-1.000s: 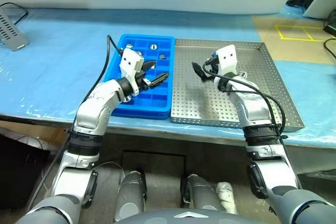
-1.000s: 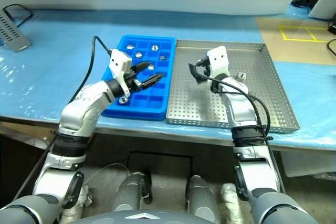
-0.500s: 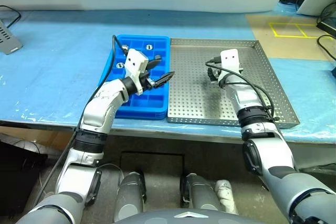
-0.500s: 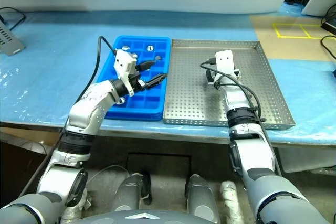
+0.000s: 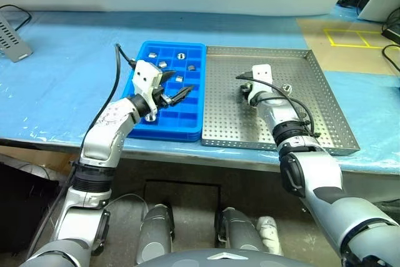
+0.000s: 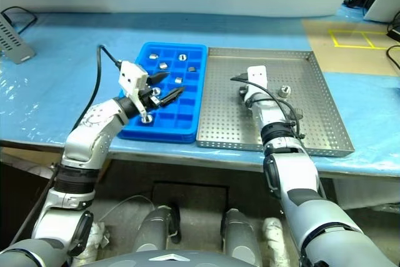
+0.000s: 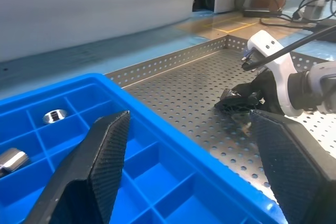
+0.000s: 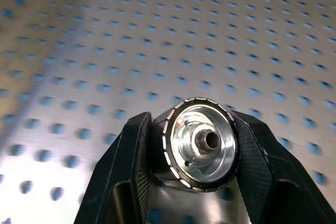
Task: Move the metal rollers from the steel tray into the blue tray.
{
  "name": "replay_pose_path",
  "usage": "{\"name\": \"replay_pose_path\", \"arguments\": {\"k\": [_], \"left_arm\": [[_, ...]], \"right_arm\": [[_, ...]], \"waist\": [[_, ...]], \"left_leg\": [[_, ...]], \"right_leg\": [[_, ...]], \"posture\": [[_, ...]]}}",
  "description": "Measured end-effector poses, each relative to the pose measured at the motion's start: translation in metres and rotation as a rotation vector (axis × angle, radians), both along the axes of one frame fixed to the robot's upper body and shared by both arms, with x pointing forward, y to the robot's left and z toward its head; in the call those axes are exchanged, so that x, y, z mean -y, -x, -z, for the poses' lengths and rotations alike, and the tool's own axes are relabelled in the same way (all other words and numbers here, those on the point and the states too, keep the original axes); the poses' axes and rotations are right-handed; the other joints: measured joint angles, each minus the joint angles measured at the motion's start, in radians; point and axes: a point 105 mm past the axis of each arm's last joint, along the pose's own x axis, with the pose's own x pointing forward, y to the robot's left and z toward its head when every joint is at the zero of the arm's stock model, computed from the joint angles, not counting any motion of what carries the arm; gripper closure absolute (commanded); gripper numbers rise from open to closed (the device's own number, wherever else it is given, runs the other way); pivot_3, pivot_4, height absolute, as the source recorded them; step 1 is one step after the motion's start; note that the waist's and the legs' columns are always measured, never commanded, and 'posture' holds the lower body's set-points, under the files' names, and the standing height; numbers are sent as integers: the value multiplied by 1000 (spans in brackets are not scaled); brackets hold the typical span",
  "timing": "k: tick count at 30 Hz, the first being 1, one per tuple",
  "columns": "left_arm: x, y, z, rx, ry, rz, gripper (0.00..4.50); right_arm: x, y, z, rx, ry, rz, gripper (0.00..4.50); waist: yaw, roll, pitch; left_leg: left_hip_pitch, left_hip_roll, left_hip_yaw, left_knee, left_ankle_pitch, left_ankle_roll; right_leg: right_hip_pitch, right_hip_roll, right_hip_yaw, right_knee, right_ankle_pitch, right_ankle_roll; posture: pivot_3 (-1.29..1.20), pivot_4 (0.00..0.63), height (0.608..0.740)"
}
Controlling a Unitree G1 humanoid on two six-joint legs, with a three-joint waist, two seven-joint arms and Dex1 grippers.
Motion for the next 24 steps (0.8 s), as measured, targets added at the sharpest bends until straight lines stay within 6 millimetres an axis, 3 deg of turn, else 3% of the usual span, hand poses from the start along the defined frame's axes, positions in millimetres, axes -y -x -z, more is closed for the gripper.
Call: {"name": "replay_pose_path", "arguments": {"k": [4, 7, 9, 12, 15, 20, 24], "left_arm": [[-25, 10, 2, 4, -12, -97, 654], [-53, 21, -2, 17, -1, -198, 654], [-64, 29, -2, 16, 0, -244, 654], [-73, 41, 1, 7, -6, -295, 654], [-79, 49, 1, 6, -12, -340, 654], [-80, 56, 3, -1, -23, -364, 654], [-78, 58, -1, 15, -20, -361, 654]], "right_arm": [[-51, 0, -38, 131, -209, -225, 2697], [-85, 5, -81, 271, -247, -421, 2697], [-104, 15, -94, 321, -236, -555, 2697], [-135, 32, -87, 294, -203, -752, 2697], [-152, 47, -75, 245, -138, -917, 2697], [-150, 68, -41, 111, -67, -1105, 2697], [-138, 70, -33, 71, -3, -1139, 2697]], "waist": [[7, 0, 0], [32, 0, 0], [52, 0, 0], [88, 1, 1], [120, 1, 1], [162, 2, 1], [164, 2, 1]], "left_leg": [[-2, 2, 0, -1, 0, 0], [-3, 3, 0, -2, 0, -1], [-3, 4, 0, -2, -1, -1], [-4, 4, -1, -2, -1, -2], [-5, 4, -2, -2, 0, -2], [-4, 4, -4, -2, 1, -4], [-3, 4, -4, -2, 1, -5]], "right_leg": [[-3, 0, -2, 1, -1, -2], [-3, 0, -6, 2, -3, -5], [-2, 0, -7, 1, -3, -6], [-2, 0, -9, 1, -4, -7], [-1, 0, -10, 0, -4, -7], [0, 0, -10, 1, -4, -6], [0, 0, -10, 2, -4, -6]], "posture": [[170, 150, 740], [236, 150, 740], [285, 150, 740], [330, 150, 740], [348, 150, 740], [366, 150, 740], [355, 150, 740]]}}
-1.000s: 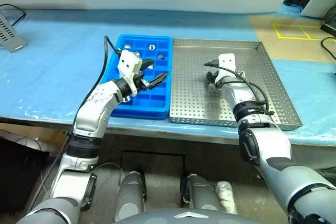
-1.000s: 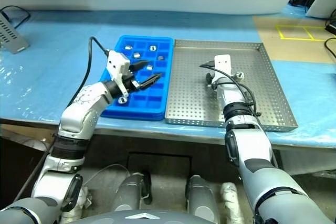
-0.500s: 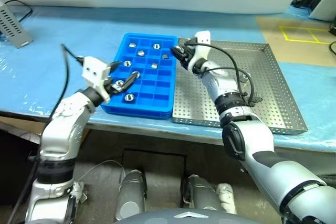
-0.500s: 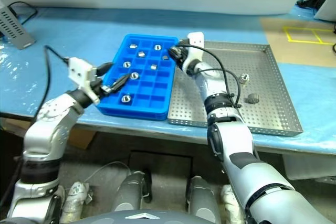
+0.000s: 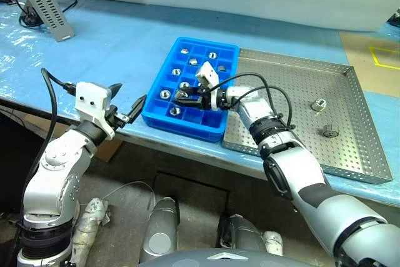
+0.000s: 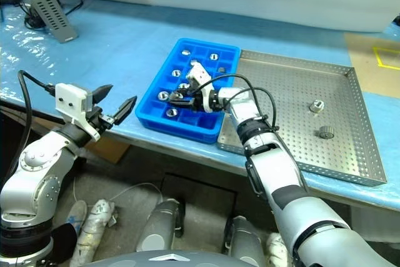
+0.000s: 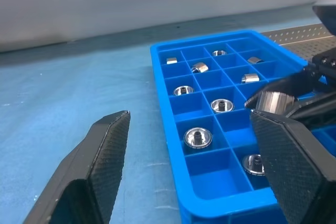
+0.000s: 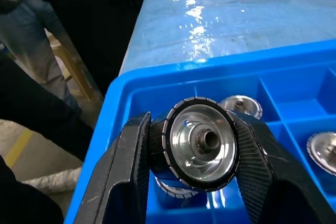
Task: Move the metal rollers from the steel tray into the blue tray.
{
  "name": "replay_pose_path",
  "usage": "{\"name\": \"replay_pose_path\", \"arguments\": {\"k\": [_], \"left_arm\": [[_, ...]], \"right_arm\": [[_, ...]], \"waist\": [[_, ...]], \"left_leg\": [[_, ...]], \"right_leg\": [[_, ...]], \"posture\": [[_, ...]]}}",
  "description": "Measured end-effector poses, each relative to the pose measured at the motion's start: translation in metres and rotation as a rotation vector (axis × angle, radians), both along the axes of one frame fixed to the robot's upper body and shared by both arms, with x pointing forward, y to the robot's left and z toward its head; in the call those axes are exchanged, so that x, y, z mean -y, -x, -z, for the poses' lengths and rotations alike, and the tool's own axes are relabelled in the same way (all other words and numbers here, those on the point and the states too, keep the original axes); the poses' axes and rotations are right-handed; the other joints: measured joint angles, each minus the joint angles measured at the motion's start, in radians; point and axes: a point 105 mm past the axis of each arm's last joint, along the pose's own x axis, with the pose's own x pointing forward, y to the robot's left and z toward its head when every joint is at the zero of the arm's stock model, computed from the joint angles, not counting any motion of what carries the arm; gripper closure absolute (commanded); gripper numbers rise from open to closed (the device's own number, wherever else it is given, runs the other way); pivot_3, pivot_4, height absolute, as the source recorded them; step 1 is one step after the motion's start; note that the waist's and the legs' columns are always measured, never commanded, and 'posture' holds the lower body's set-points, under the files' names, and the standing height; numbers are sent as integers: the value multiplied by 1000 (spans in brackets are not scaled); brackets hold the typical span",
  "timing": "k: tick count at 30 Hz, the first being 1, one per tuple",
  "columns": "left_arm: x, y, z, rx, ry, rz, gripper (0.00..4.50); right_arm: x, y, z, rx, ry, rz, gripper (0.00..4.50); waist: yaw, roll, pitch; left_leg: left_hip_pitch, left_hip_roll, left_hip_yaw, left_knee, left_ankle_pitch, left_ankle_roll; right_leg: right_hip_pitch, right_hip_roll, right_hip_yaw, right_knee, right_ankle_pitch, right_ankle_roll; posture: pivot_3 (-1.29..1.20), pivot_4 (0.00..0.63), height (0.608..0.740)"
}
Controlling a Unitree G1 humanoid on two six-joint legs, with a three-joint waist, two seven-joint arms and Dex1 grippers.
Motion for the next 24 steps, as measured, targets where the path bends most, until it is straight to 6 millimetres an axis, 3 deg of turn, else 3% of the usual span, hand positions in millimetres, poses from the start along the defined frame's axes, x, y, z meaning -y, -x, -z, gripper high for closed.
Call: {"name": "replay_pose_path", "arguments": {"k": [8, 14, 16, 20, 24], "left_arm": [[8, -3, -5, 11, -7, 31, 654], [16, -5, -1, -4, -10, 63, 654], [21, -8, -2, -5, -2, 81, 654], [49, -18, -2, -9, 31, 186, 654], [71, -34, -1, -20, 44, 292, 654]], "right_arm": [[17, -4, 7, 11, 69, 32, 2697], [26, -9, 13, 31, 106, 77, 556], [28, -11, 13, 40, 109, 94, 38], [46, -20, 6, 78, 80, 204, 38], [97, -46, -21, 136, -40, 531, 38]], "waist": [[-8, 0, 0], [-8, 0, 0], [-7, 0, 0], [-12, 0, 0], [-34, 0, 0]], "left_leg": [[-1, 1, 0, -1, 0, -1], [0, 1, 0, -1, 0, -1], [0, 1, 0, -1, 0, -1], [0, 0, 1, 2, 1, -1], [1, 0, 2, 2, 3, -5]], "right_leg": [[-2, 2, 0, -1, 0, 0], [-2, 2, 0, 0, 0, 0], [-1, 2, 0, 0, 0, 0], [1, 1, 2, 0, 0, 0], [1, 1, 3, 1, 1, 0]], "posture": [[323, 150, 740], [251, 150, 740], [176, 150, 740], [54, 150, 740], [-105, 150, 740]]}}
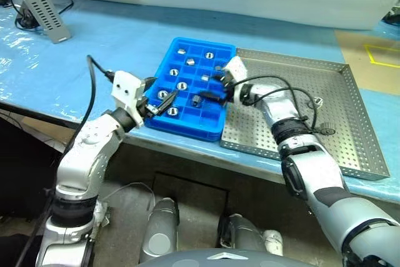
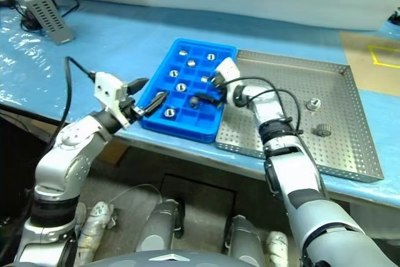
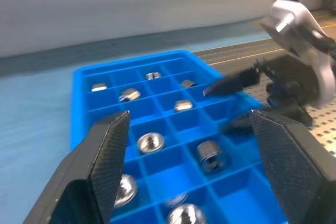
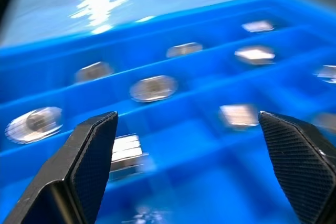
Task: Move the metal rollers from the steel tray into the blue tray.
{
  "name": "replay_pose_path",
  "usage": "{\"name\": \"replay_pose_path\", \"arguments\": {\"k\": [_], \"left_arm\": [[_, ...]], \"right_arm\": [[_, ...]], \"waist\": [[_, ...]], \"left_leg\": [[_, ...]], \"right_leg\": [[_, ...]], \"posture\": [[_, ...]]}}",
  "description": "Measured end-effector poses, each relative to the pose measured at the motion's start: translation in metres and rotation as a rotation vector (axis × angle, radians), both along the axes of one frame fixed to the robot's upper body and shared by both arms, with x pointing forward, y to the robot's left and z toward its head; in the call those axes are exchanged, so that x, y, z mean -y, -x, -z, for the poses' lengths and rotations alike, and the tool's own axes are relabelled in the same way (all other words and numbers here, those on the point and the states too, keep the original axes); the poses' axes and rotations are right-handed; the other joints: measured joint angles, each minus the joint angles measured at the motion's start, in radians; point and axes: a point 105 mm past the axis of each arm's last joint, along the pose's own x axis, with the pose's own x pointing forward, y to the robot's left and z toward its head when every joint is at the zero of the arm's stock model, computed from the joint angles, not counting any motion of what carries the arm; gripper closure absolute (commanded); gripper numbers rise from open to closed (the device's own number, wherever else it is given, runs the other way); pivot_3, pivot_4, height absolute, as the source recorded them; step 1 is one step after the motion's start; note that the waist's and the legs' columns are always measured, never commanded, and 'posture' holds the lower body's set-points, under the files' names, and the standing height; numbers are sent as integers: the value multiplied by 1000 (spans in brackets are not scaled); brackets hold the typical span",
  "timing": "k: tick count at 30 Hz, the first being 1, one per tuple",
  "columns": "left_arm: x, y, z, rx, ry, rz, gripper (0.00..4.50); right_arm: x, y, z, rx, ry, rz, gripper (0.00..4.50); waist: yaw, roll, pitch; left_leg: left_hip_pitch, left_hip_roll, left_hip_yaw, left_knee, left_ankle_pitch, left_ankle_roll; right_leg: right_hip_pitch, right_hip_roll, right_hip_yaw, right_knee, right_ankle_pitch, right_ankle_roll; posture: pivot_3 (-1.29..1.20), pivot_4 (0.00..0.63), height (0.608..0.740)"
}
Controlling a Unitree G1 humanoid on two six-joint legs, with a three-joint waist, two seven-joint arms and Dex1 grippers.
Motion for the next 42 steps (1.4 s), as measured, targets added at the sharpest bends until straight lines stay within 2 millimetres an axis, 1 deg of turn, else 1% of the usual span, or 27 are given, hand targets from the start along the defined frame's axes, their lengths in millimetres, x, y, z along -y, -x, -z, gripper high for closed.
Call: {"name": "replay_pose_path", "arguments": {"k": [3, 6, 8, 10, 13, 16, 17, 19, 24, 27, 30, 31, 33, 35, 36, 37, 38, 40, 42], "left_arm": [[21, -10, 0, 1, 14, 95, 654], [41, -22, -6, 18, 18, 186, 654], [49, -26, -9, 31, 15, 227, 654], [54, -26, -7, 34, 23, 254, 654], [57, -29, 2, 14, 19, 266, 654], [59, -28, 3, 17, 17, 274, 654], [59, -28, 3, 21, 16, 273, 654], [58, -28, 4, 20, 14, 270, 654], [49, -28, 15, -9, 12, 235, 654], [45, -26, 18, -14, 8, 216, 654], [44, -23, 16, -1, 9, 209, 654], [43, -22, 15, 3, 5, 204, 654], [41, -22, 16, 1, 2, 191, 654], [37, -22, 15, 1, -4, 179, 654], [35, -22, 15, 3, -9, 172, 654], [33, -23, 15, 3, -14, 165, 654], [30, -24, 14, 5, -16, 156, 654], [28, -25, 13, 8, -16, 144, 654], [26, -25, 12, 15, -16, 131, 654]], "right_arm": [[48, -9, -18, 78, -62, 257, 38], [96, -9, -18, 108, -93, 546, 38], [123, -9, -16, 110, -57, 720, 38], [144, -6, -15, 112, -18, 843, 38], [166, -3, -13, 90, 13, 962, 38], [185, -1, 3, -2, 30, 1055, 38], [186, -1, 10, -36, 24, 1060, 38], [182, -3, 20, -101, -5, 1028, 38], [159, -11, 32, -204, -81, 889, 38], [156, -12, 40, -246, -76, 889, 38], [162, -9, 52, -265, -31, 944, 652], [163, -8, 59, -277, -9, 960, 999], [163, -8, 58, -257, 20, 965, 1655], [164, -9, 58, -242, 33, 970, 2411], [162, -9, 56, -232, 24, 960, 2696], [158, -11, 54, -221, 1, 932, 2862], [150, -14, 51, -209, -45, 886, 2861], [127, -19, 40, -177, -159, 777, 2861], [104, -23, 24, -145, -283, 643, 2861]], "waist": [[-32, -1, 0], [-77, -1, 0], [-102, -1, 0], [-131, -1, 0], [-164, -1, 0], [-171, -1, 0], [-170, -1, 0], [-168, 0, 0], [-161, 0, 0], [-151, 0, 0], [-132, 0, 0], [-128, 0, 0], [-125, 0, 0], [-124, 0, 0], [-124, 0, 0], [-124, 0, 0], [-125, 0, 0], [-130, 0, 0], [-128, 0, 0]], "left_leg": [[0, -1, 1, 0, 0, 0], [0, -1, 2, -1, 0, 1], [1, -1, 3, -1, 0, 1], [2, -1, 4, -2, -1, 1], [2, 1, 4, -2, -1, 2], [3, 1, 5, -1, -4, 6], [3, 1, 5, -1, -4, 5], [3, 1, 5, 1, -5, 6], [2, 1, 9, 4, -6, 13], [2, 2, 10, 4, -6, 14], [2, 2, 13, 4, -7, 14], [2, 2, 14, 4, -7, 14], [3, 2, 15, 4, -7, 14], [3, 2, 16, 5, -8, 12], [4, 2, 16, 5, -9, 12], [4, 2, 16, 5, -9, 12], [4, 3, 16, 5, -9, 12], [4, 3, 17, 4, -8, 12], [3, 4, 17, 4, -8, 13]], "right_leg": [[0, 1, 2, -1, 0, 0], [-2, 1, 4, -1, 0, 0], [-2, 1, 5, -1, 0, 0], [-3, 1, 6, -1, 0, 0], [-3, 3, 6, -1, 0, 0], [-3, 3, 6, -1, 0, 0], [-3, 3, 6, -1, 0, 0], [-2, 3, 6, -1, 0, 0], [-2, 1, 7, -1, 0, 0], [-2, 1, 7, -1, 0, -1], [-2, 0, 8, -1, 0, -1], [-2, 0, 8, -1, 0, -1], [-2, 0, 9, 0, 0, -1], [-2, 0, 9, 0, 0, -1], [-2, 0, 10, 0, 0, -1], [-3, 0, 10, 0, 0, -1], [-3, 0, 10, 1, 0, -1], [-5, 0, 11, 2, 0, 0], [-6, 1, 11, 2, 0, -1]], "posture": [[-181, 150, 740], [-240, 150, 740], [-252, 150, 740], [-262, 150, 740], [-257, 150, 740], [-245, 150, 740], [-228, 150, 740], [-211, 150, 740], [-164, 150, 740], [-144, 150, 740], [-131, 150, 740], [-126, 150, 740], [-119, 150, 740], [-111, 150, 740], [-102, 150, 740], [-94, 150, 740], [-75, 150, 740], [-50, 150, 740], [4, 150, 740]]}}
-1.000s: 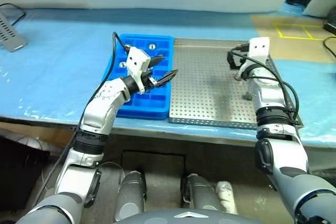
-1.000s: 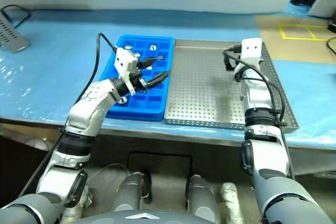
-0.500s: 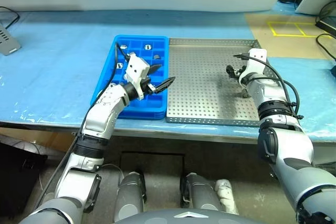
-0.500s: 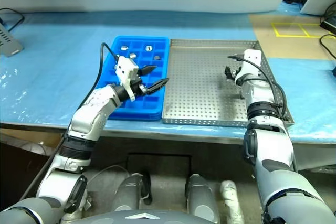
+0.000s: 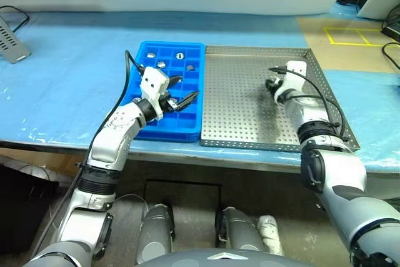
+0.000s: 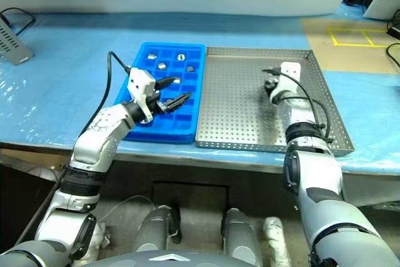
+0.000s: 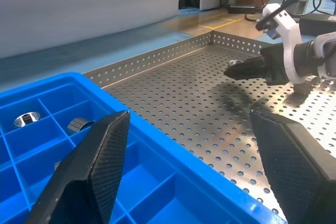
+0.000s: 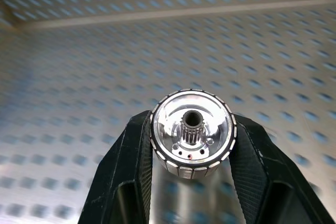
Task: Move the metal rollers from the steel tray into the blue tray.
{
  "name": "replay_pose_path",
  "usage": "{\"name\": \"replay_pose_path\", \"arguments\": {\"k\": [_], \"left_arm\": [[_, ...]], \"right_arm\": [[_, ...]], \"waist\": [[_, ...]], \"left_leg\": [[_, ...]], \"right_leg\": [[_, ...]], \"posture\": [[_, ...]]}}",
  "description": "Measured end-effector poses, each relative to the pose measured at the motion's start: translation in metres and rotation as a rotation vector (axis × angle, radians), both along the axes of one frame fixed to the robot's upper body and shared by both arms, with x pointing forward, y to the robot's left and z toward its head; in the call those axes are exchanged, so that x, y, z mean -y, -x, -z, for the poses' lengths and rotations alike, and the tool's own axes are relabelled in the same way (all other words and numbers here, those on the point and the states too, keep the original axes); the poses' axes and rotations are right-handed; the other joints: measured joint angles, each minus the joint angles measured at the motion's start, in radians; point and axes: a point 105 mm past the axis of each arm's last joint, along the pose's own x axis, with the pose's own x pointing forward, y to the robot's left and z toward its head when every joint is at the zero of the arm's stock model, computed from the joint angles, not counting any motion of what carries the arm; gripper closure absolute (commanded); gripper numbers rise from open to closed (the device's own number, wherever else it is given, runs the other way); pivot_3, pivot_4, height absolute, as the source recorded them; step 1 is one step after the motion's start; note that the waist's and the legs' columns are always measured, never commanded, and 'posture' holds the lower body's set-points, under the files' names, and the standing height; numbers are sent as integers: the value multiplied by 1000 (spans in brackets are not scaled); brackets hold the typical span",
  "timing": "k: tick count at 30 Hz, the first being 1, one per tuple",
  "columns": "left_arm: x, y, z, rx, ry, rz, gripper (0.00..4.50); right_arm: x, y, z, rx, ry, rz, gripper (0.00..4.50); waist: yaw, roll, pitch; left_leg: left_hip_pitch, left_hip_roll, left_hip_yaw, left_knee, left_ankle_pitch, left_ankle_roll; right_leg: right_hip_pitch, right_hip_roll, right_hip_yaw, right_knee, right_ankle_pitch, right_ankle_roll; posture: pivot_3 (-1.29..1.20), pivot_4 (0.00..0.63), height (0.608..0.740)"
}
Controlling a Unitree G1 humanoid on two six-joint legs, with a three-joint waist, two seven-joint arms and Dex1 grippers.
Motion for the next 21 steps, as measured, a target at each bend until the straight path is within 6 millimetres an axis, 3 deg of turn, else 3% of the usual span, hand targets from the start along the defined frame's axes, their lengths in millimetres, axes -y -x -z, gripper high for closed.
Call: {"name": "replay_pose_path", "arguments": {"k": [3, 8, 11, 14, 17, 21], "left_arm": [[-14, 5, -7, 27, -9, -54, 654], [-47, 16, -3, 20, -11, -186, 654], [-65, 21, -4, 22, -18, -263, 654], [-83, 26, -10, 42, -17, -346, 654], [-87, 32, -12, 53, -16, -374, 654], [-85, 36, -10, 41, -20, -382, 654]], "right_arm": [[-51, 3, -38, 173, -122, -278, 2861], [-118, 31, -69, 291, -126, -716, 2861], [-150, 52, -64, 274, -62, -952, 2861], [-174, 69, -40, 193, 77, -1129, 2861], [-176, 56, -13, 109, 216, -1052, 2861], [-169, 39, -9, 80, 275, -942, 2861]], "waist": [[4, 0, 0], [48, 0, 0], [82, 0, 0], [118, 0, 0], [137, 0, 0], [143, 0, 1]], "left_leg": [[-1, 1, 0, 0, 1, 2], [-2, 2, 0, -1, 1, 2], [-2, 1, -1, -1, -1, -2], [-2, 0, -1, -1, -1, -2], [-2, -1, -1, -1, 0, -3], [-2, -1, -1, -1, 0, -3]], "right_leg": [[-1, 0, 0, 0, 0, 0], [-1, 0, -3, 0, 0, 0], [-1, 0, -3, -1, 0, 0], [0, -1, -3, -2, 0, 0], [1, -3, -3, -1, 0, 0], [1, -3, -3, -1, 0, 0]], "posture": [[95, 150, 740], [207, 150, 740], [271, 150, 740], [299, 150, 740], [315, 150, 740], [320, 150, 740]]}}
